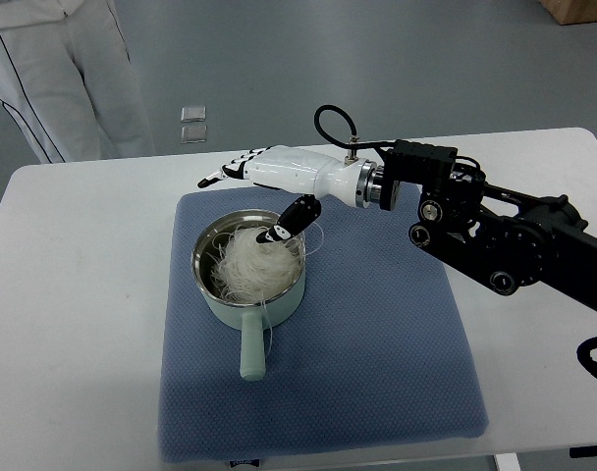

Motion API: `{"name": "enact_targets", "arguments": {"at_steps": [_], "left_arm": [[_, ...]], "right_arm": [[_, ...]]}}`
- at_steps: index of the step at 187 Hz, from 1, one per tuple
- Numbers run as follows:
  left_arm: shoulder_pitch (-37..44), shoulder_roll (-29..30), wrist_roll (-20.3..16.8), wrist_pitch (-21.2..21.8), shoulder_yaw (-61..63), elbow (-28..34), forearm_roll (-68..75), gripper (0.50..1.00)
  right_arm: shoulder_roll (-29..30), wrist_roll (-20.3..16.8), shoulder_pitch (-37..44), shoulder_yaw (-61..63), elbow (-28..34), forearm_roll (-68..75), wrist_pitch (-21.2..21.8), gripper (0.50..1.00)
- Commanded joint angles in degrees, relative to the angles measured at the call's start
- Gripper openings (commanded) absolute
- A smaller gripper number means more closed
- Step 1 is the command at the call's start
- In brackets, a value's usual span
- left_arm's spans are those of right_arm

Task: Put vermicelli into pot with right hand

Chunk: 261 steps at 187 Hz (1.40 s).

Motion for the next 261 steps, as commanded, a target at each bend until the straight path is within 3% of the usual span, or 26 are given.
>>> {"name": "enact_targets", "arguments": {"at_steps": [1,62,99,135,200,230,261], "left_arm": [[0.0,0.0,0.0,0.0,0.0,0.0,0.0,1.000],[0.0,0.0,0.0,0.0,-0.1,0.0,0.0,1.000],[0.0,0.0,0.0,-0.1,-0.1,0.0,0.0,1.000],[0.0,0.0,0.0,0.0,-0.2,0.0,0.0,1.000],[0.0,0.0,0.0,-0.1,-0.2,0.0,0.0,1.000],[0.0,0.0,0.0,0.0,-0.2,0.0,0.0,1.000],[0.0,0.0,0.0,0.0,-0.2,0.0,0.0,1.000]], "right_arm": [[-0.2,0.1,0.0,0.3,0.1,3.1,-0.7,0.889],[0.1,-0.3,-5.8,12.0,-1.2,21.6,-1.5,0.893],[0.1,-0.5,-9.8,17.9,-7.1,34.6,-1.7,0.893],[-0.3,-0.5,-11.9,18.1,-12.6,48.2,-2.9,0.893],[0.4,-0.5,-16.0,18.2,-13.2,63.3,-6.3,0.893],[0.2,-0.7,-15.5,18.3,-17.2,70.5,-7.3,0.893],[0.4,-4.4,-15.7,18.1,-19.8,75.5,-7.3,0.893]]}}
